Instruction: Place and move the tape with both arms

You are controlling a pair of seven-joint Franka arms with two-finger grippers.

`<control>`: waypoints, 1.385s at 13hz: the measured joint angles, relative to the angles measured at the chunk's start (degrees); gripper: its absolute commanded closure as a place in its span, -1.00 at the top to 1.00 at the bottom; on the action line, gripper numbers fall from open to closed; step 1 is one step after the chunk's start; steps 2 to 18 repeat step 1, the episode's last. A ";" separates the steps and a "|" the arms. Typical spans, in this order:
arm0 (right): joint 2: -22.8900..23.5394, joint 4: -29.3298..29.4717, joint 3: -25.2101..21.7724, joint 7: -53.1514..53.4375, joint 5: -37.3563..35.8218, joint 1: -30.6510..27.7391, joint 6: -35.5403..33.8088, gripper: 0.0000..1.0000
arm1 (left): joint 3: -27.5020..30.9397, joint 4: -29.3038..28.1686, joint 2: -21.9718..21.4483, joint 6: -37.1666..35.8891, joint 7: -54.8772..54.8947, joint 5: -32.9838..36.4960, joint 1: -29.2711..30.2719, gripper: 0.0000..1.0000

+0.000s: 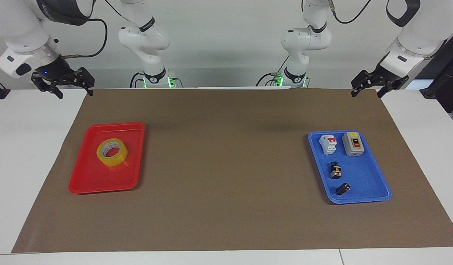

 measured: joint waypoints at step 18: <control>0.00 0.00 0.00 0.00 0.00 0.00 0.00 1.00 | 0.00 0.00 0.00 0.00 0.00 0.00 0.00 1.00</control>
